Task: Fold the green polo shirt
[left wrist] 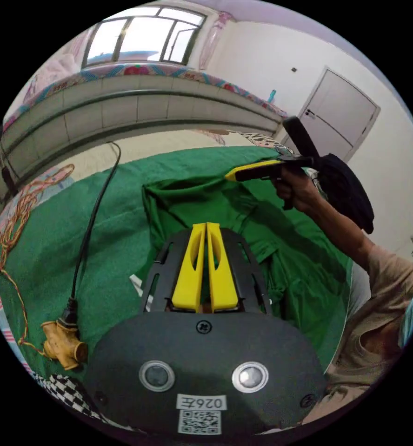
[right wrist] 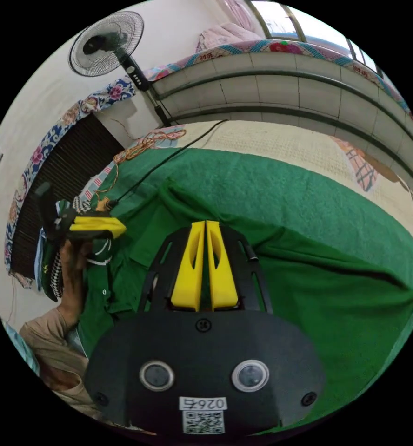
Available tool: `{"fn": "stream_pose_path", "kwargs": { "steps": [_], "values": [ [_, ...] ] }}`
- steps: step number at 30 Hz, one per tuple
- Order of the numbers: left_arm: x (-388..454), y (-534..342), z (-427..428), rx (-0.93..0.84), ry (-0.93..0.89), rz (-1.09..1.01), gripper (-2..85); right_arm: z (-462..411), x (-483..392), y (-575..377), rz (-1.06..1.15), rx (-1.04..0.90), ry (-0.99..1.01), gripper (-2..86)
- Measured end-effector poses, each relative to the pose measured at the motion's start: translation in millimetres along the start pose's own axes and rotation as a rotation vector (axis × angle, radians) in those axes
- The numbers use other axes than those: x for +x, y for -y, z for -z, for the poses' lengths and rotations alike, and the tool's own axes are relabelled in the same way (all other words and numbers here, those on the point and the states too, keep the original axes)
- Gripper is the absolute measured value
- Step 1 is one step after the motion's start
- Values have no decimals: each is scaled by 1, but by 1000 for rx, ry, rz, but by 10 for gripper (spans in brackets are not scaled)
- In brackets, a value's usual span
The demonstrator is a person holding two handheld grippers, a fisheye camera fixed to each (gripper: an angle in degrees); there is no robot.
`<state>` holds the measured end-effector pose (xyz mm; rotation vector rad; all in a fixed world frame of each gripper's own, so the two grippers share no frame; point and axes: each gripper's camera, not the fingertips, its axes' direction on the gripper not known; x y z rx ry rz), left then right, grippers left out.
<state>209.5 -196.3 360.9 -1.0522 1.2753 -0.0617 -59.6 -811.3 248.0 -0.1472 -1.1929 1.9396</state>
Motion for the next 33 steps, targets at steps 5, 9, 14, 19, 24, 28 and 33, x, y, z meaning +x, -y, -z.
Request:
{"fn": "stream_pose_path", "kwargs": {
  "steps": [5,9,14,19,24,28,33],
  "values": [
    [14,-4,-50,-164,97,-49,-10,-13,-28,16,18,-70,98,-9],
    [-8,-16,-31,-50,-68,35,-10,-16,-54,3,98,-210,15,-9],
    [-16,-27,-31,138,-307,52,-10,36,-93,-15,147,-86,-31,-9],
    [-1,-23,-93,-190,-428,-25,-10,26,-118,-4,185,-100,-186,-9],
    [4,-34,-104,-235,-474,-52,-10,71,-115,-10,63,3,-340,-9],
    [1,-47,-100,-138,-532,-19,-10,126,-137,-55,145,-35,-253,-9],
    [0,-66,-99,-52,-476,59,-10,153,-147,-128,194,-201,-259,-9]
  ]
}}
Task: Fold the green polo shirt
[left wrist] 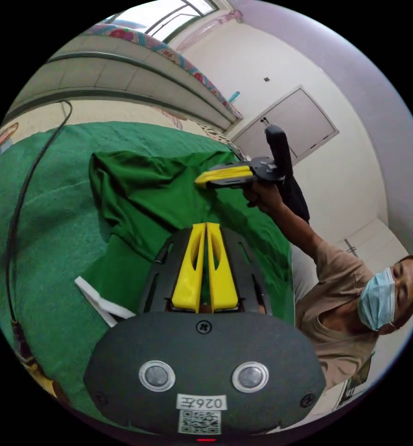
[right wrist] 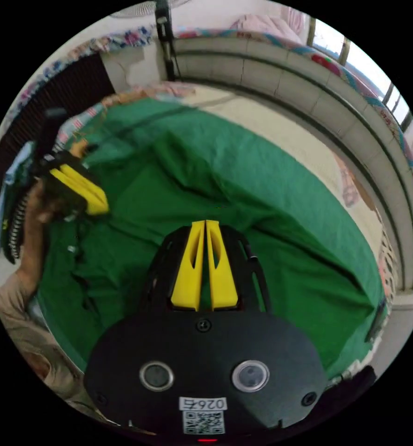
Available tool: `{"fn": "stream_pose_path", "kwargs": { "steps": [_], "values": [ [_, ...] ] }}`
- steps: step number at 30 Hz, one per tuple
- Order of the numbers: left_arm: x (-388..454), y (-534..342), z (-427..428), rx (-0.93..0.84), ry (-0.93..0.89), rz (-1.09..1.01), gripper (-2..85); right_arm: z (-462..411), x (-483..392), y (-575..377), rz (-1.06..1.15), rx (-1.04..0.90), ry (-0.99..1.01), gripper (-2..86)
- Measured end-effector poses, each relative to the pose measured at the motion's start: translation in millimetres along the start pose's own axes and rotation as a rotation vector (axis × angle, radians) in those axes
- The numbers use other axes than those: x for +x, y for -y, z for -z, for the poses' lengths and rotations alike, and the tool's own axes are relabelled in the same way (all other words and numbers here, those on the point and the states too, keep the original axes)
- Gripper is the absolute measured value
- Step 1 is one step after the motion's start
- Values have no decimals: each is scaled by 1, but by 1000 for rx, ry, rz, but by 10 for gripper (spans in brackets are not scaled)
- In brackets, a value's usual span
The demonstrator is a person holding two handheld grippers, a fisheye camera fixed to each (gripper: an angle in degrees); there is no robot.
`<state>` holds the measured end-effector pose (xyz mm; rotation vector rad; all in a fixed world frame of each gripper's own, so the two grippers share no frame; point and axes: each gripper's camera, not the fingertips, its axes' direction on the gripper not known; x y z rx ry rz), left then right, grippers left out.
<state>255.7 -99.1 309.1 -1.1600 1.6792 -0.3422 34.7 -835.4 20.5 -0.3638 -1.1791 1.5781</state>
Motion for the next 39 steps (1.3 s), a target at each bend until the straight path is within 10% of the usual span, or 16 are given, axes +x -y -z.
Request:
{"fn": "stream_pose_path", "kwargs": {
  "steps": [3,8,12,19,39],
  "values": [
    [16,-17,11,170,130,2,-10,38,3,-46,-79,38,-160,-9],
    [111,-61,51,615,234,-316,-10,218,-15,-215,-171,636,-109,-9],
    [182,-90,47,797,157,-497,-10,268,-5,-307,-260,647,29,-9],
    [229,-70,-39,474,191,-365,-10,282,30,-425,-533,709,310,-9],
    [371,161,-476,-111,151,-328,122,335,106,-641,-899,295,4,71]
  ]
}}
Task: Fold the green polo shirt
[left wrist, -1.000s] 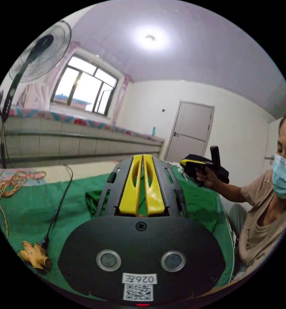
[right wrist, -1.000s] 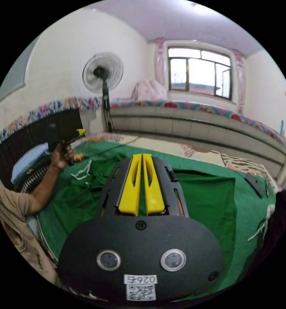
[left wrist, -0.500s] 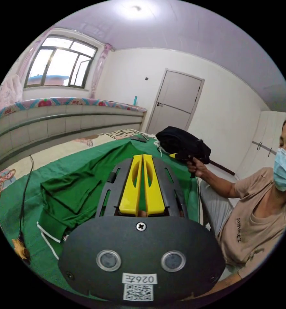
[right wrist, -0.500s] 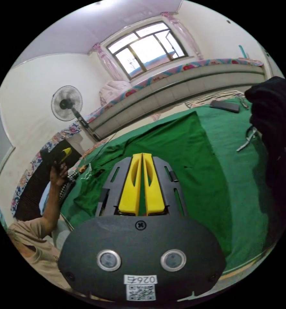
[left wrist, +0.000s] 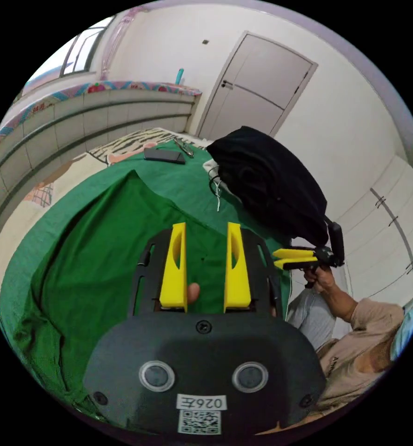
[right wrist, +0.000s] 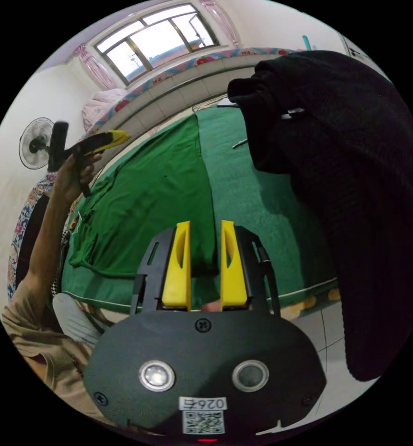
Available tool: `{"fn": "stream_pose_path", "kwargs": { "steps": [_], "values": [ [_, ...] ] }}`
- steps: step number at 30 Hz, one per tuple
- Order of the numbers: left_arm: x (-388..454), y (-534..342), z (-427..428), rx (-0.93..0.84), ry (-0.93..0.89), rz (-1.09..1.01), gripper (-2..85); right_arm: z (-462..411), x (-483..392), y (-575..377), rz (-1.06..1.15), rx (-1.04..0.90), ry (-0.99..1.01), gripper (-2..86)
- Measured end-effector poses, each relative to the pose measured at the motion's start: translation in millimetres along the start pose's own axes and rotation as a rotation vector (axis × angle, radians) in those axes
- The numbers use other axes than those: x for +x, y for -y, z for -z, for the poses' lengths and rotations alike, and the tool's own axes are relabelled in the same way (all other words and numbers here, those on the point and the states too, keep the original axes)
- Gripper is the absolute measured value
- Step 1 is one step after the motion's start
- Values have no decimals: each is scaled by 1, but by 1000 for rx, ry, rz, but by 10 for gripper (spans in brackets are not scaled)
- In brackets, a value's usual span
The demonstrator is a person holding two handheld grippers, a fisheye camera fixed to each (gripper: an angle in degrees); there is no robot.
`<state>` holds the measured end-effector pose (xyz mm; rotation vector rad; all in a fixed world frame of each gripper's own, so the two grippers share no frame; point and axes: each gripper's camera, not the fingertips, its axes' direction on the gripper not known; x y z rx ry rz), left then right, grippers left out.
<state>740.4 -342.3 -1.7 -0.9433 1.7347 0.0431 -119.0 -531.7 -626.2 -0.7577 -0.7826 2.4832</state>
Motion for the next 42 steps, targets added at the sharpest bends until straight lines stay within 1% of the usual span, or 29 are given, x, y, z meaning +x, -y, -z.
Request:
{"fn": "stream_pose_path", "kwargs": {
  "steps": [2,4,7,9,11,12,14,15,17,19,21,23,25,26,27,28,29,31,32,34,35,37,39,40,42],
  "values": [
    [-2,28,-35,-65,37,36,126,-2,3,-7,30,-14,-16,94],
    [-1,60,-79,-152,127,61,146,-5,3,-12,44,-20,-20,114],
    [-4,94,-126,-275,254,85,181,-20,-2,-20,66,-65,29,143],
    [-11,109,-151,-345,305,114,225,-21,-14,-26,89,-52,-27,147],
    [-21,120,-177,-430,306,156,234,-26,-29,-33,129,-64,-88,142],
    [-28,124,-195,-502,291,178,219,-27,-32,-34,141,-68,-105,138],
    [-23,129,-205,-534,449,154,200,-32,-42,-39,193,-82,-151,86],
    [-17,133,-212,-557,481,90,181,-33,-44,-40,205,-82,-152,66],
    [-18,138,-213,-572,458,52,132,-35,-46,-43,239,-93,-85,4],
    [-26,141,-204,-559,476,32,47,-36,-45,-42,237,-112,-72,-7],
    [-36,140,-194,-551,475,18,21,-33,-40,-43,222,-105,-4,-10],
    [-50,138,-180,-523,403,33,14,-29,-33,-45,184,-80,158,-11],
    [-74,130,-148,-445,281,65,9,-23,-33,-48,172,-30,235,-11],
    [-80,127,-137,-416,247,76,8,-18,-36,-49,172,10,285,-11],
    [-95,121,-110,-351,175,102,7,-14,-38,-49,180,39,319,-11],
    [-112,112,-80,-280,99,134,6,-7,-43,-51,193,107,397,-12],
    [-121,107,-63,-243,63,151,6,0,-51,-52,212,164,461,-12],
    [-160,78,10,-90,-71,212,5,6,-70,-52,262,239,513,-12],
    [-170,69,29,-54,-101,226,5,8,-86,-52,302,277,532,-12],
    [-206,24,103,74,-188,264,5,6,-117,-49,374,313,563,-12],
    [-215,11,122,102,-194,273,5,0,-141,-48,422,327,576,-12],
    [-247,-45,193,178,-165,294,5,-17,-182,-44,494,314,600,-12],
    [-270,-89,236,187,-94,319,5,-45,-229,-42,550,253,639,-12],
    [-287,-119,259,180,-51,350,5,-70,-262,-41,595,183,660,-12],
    [-315,-163,285,177,-32,404,5,-111,-312,-46,652,73,672,-12]
  ]
}}
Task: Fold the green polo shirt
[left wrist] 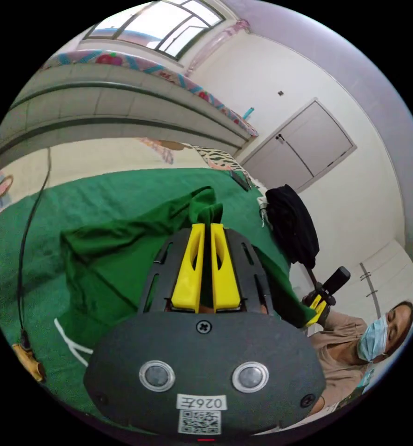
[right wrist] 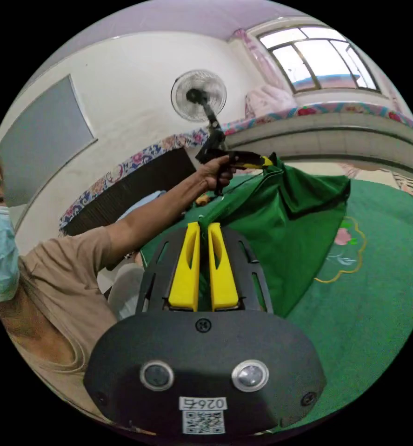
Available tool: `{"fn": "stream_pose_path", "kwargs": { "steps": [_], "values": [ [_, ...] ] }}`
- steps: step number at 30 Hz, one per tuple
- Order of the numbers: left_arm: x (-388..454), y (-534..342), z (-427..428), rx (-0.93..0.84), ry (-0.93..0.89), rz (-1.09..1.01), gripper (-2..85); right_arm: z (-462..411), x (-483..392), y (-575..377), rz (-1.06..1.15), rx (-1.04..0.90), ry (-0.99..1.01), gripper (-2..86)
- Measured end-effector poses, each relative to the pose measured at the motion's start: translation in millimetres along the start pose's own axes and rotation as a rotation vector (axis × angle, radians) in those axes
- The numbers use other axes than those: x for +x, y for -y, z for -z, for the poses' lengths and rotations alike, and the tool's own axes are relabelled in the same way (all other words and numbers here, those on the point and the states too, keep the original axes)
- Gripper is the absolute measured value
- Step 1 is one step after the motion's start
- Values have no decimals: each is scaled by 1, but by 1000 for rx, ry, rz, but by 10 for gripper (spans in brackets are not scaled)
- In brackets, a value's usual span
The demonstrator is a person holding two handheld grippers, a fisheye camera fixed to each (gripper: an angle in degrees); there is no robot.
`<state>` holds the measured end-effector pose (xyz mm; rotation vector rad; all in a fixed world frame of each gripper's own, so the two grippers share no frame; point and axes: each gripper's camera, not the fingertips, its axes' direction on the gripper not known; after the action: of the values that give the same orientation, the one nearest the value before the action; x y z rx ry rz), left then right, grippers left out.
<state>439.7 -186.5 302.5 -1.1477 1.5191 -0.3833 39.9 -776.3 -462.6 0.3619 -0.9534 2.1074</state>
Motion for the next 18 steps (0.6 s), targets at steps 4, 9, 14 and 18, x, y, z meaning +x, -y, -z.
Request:
{"fn": "stream_pose_path", "kwargs": {
  "steps": [4,9,14,18],
  "values": [
    [-90,-53,49,18,-49,130,7,-133,-14,7,-9,-241,87,-11],
    [-147,-102,90,105,-143,209,49,-230,-28,4,-21,-350,132,21],
    [-151,-147,157,268,-133,271,192,-301,-43,6,133,-593,190,111],
    [-92,-184,204,261,-43,188,148,-282,-3,36,89,-420,52,102]
  ]
}}
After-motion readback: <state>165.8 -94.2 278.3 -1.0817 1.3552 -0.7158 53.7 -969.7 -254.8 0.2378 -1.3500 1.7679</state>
